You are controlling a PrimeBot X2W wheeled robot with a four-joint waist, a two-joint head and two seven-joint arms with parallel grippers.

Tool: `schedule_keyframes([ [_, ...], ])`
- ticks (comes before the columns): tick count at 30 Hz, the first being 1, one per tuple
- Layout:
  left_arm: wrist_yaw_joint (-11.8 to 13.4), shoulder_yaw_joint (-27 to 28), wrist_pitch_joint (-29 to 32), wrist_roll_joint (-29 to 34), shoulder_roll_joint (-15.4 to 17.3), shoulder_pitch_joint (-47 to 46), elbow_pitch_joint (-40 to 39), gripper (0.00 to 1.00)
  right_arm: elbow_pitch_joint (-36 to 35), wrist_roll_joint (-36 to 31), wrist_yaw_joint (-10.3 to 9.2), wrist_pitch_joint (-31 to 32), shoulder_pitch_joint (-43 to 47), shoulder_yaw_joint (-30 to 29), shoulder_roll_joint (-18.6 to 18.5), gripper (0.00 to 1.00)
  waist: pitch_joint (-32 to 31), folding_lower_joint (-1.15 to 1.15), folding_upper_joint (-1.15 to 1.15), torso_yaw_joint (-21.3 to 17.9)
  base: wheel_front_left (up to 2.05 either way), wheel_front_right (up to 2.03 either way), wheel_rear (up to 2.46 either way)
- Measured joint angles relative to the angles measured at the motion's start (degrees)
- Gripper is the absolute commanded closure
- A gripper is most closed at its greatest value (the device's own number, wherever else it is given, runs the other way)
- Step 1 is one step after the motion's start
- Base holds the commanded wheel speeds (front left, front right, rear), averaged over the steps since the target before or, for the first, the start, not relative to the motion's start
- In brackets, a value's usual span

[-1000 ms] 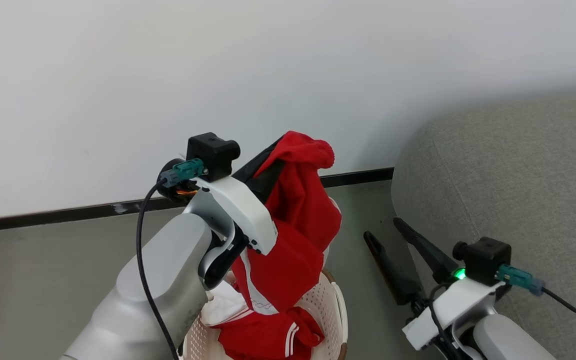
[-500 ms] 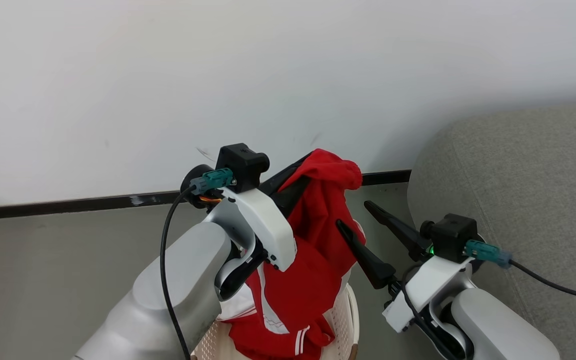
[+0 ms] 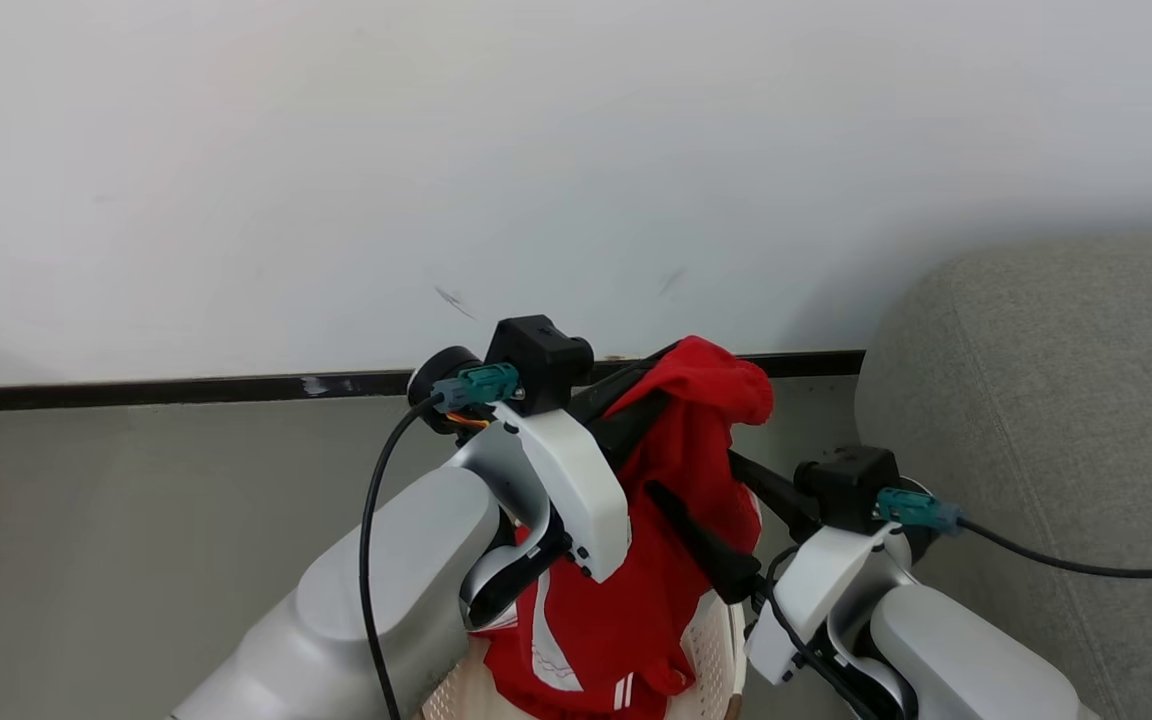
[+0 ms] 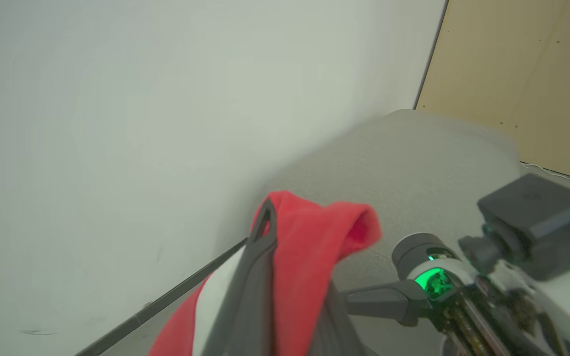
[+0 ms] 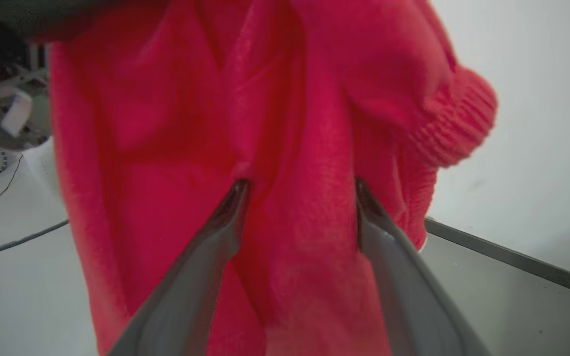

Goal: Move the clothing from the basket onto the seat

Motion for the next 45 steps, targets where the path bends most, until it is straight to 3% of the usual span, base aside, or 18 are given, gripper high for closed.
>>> schedule_keyframes([
  [12,0.0,-3.23,0.47,-2.75,0.05,0.0,-2.35,1.0,4.46,2.0,0.0,0.0,-4.27,6.26,0.21,0.0,-0.06,0.0,0.0,2.16,0.0,0.0,0.0],
  [13,0.0,-3.32,0.47,-2.9,0.04,0.0,-2.45,1.0,4.77,2.41,0.0,0.0,-4.41,6.5,0.2,0.13,-0.05,0.0,0.0,2.3,0.0,0.0,0.0],
  [14,0.0,-3.43,0.47,-3.23,0.04,0.0,-2.56,1.0,5.17,2.82,0.0,0.0,-4.64,6.57,0.22,0.54,-0.04,0.0,0.0,2.43,0.0,0.0,0.0],
  [15,0.0,-3.55,0.46,-3.38,0.04,0.0,-2.64,1.0,5.56,3.16,0.0,0.0,-5.02,6.54,0.25,0.54,-0.03,0.0,0.0,2.54,0.0,0.0,0.0],
  [17,0.0,-3.68,0.46,-3.69,0.04,0.0,-2.69,1.0,5.59,3.53,0.0,0.0,-5.52,5.98,0.36,1.0,0.0,0.0,0.0,2.72,0.0,0.0,0.0],
  [31,1.71,-2.22,-0.12,-3.79,0.03,0.01,-0.2,1.0,5.66,5.33,0.0,0.0,-6.41,4.23,0.56,1.0,0.22,0.0,0.0,2.44,0.0,0.0,0.0],
  [45,2.13,-2.35,-0.59,-3.8,0.45,0.33,1.2,1.0,4.17,5.33,0.0,0.0,-5.89,-1.0,-2.5,1.0,0.0,0.0,0.0,1.23,0.0,0.0,0.0],
])
